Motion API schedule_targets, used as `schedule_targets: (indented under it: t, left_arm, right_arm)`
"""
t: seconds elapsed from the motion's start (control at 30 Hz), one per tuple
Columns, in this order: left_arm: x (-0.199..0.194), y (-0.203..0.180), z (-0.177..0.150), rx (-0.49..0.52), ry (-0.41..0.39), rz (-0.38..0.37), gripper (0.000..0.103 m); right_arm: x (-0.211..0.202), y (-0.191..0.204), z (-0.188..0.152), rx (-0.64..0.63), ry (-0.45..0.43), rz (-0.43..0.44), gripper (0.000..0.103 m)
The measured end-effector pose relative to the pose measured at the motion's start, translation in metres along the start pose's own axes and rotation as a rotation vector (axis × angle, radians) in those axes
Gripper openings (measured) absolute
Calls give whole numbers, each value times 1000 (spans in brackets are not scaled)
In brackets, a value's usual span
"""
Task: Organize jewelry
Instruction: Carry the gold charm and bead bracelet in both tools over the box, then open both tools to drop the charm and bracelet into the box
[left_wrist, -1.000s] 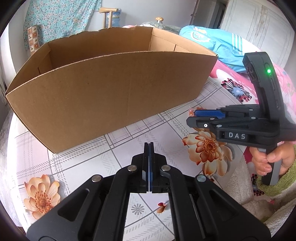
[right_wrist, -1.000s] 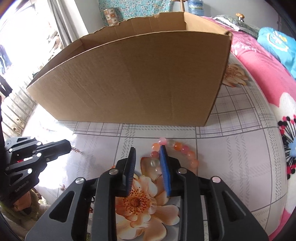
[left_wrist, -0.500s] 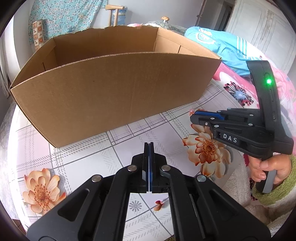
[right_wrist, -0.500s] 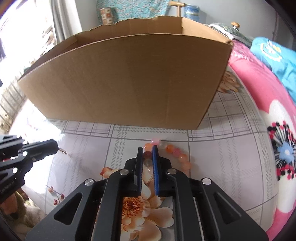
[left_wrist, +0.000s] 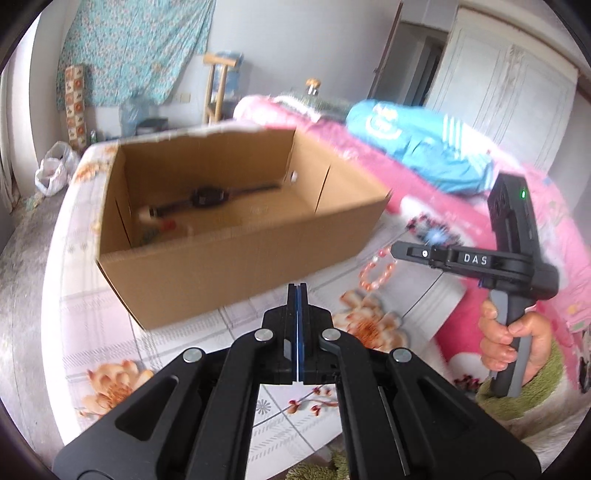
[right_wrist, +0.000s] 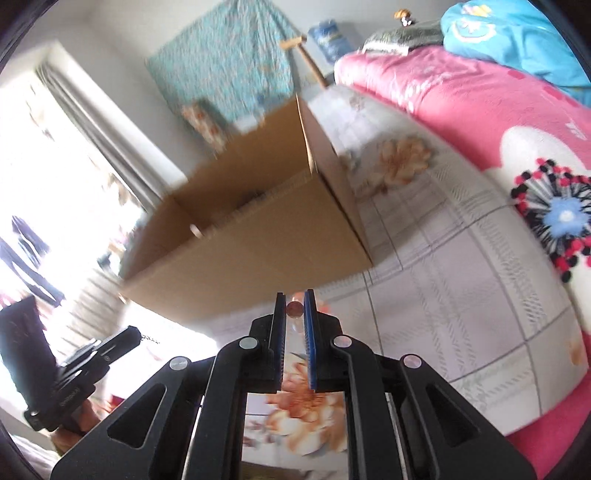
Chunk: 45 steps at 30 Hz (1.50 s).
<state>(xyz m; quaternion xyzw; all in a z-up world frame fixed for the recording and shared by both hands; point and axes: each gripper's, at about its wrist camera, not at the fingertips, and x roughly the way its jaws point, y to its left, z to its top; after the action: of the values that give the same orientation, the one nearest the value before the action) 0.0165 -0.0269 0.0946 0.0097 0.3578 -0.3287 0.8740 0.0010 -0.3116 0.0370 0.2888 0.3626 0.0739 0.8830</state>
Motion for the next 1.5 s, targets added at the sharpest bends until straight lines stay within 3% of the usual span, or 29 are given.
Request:
schedule_targets:
  t: [0.3,0.43,0.63,0.9,1.1,1.3,1.5]
  left_arm:
    - [-39,6,51,-4,-98,-82,0]
    - [-31,15,73,-20,-95,-85,0]
    - [19,41,97,-81,18,-95,0]
    - [102,72,90,-147,242,-12,0]
    - [125,74,81,-133,330,46,0]
    - [126,75,79,-132,337,59,1]
    - [112,76,77,-135,292,69,5]
  right_arm:
    - [-56,34,36,-89,-137,121,10]
    - [-50,51,64,-137,-146,171,10]
    - [-15,58,94,-175,-93,198,10]
    - [46,41,117,-163,22,195,10]
    - [61,32,124,-166,56,185,10]
    - [64,29,128,-176,73,164,10]
    - [60,33,126,-189,85,127,10]
